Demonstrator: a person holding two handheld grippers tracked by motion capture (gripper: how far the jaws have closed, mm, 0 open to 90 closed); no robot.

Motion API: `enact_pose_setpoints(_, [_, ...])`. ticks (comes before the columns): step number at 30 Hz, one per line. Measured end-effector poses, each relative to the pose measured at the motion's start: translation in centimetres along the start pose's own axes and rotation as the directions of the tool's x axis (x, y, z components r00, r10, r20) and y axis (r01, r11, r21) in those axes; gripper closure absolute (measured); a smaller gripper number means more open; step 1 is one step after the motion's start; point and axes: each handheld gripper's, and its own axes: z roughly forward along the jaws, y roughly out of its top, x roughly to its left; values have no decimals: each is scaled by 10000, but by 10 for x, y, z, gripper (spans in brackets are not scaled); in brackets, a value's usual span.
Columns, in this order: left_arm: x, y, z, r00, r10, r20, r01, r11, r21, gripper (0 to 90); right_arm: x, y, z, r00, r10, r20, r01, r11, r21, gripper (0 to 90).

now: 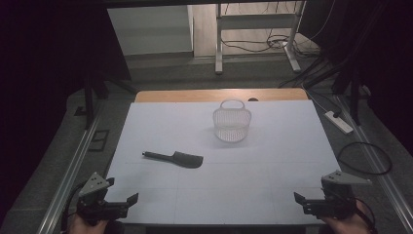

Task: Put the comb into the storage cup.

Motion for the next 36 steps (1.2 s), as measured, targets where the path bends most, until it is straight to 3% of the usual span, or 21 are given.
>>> enact_pose_setpoints(10, [4, -2, -3, 9990, -359, 251, 365, 9991, -203, 4, 1, 1, 0, 9999, -159, -51, 159, 9999, -45, 0])
enact_pose_setpoints(22, [6, -2, -3, 9985, -449, 298, 454, 9989, -153, 0, 2, 1, 1, 9997, -220, -127, 220, 9997, -46, 11])
enact_pose_setpoints(30, [3, 0, 0, 9993, -287, 224, 286, 9996, 52, 0, 1, 1, 1, 9998, -135, -144, 135, 9999, -30, 12])
enact_pose_setpoints(36, [2, 3, 3, 9988, -172, 469, 173, 9998, -19, 0, 1, 1, 1, 9999, -117, -127, 117, 9999, -16, 12])
